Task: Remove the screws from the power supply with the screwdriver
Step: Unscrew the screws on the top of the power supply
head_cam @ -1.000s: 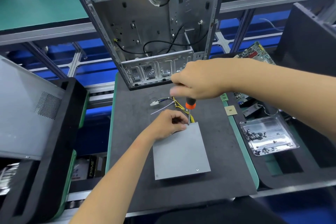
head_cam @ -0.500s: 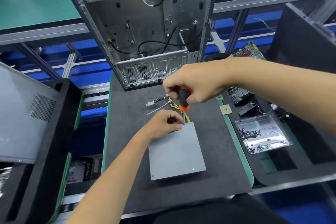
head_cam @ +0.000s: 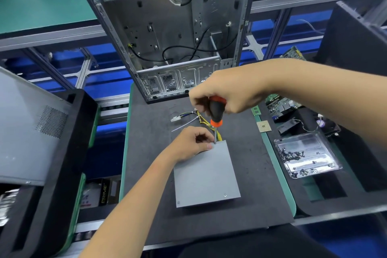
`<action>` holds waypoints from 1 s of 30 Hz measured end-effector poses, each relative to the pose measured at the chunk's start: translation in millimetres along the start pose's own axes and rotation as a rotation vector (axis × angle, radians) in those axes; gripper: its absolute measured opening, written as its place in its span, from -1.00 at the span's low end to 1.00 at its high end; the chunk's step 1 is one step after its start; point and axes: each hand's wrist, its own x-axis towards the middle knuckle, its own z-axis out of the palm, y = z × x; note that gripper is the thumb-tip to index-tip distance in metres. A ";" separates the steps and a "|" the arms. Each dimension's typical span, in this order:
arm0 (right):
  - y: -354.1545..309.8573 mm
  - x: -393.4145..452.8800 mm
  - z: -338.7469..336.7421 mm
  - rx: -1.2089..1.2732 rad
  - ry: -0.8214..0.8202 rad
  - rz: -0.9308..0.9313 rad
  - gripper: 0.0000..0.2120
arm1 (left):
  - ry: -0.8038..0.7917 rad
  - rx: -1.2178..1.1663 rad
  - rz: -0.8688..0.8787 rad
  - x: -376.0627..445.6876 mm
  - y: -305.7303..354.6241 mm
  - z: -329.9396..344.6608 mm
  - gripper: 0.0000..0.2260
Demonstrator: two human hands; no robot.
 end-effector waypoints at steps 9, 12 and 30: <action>5.4 7.2 15.7 -0.302 0.152 0.178 -0.75 | 0.050 0.015 -0.008 -1.6 0.2 4.2 -0.85; 4.7 0.2 12.3 -0.061 0.182 0.044 -0.84 | 0.054 0.040 0.008 -1.1 1.4 4.6 -0.84; 10.8 -13.8 15.4 0.209 0.461 0.210 -0.78 | 0.080 0.176 -0.062 1.4 6.7 11.3 -0.80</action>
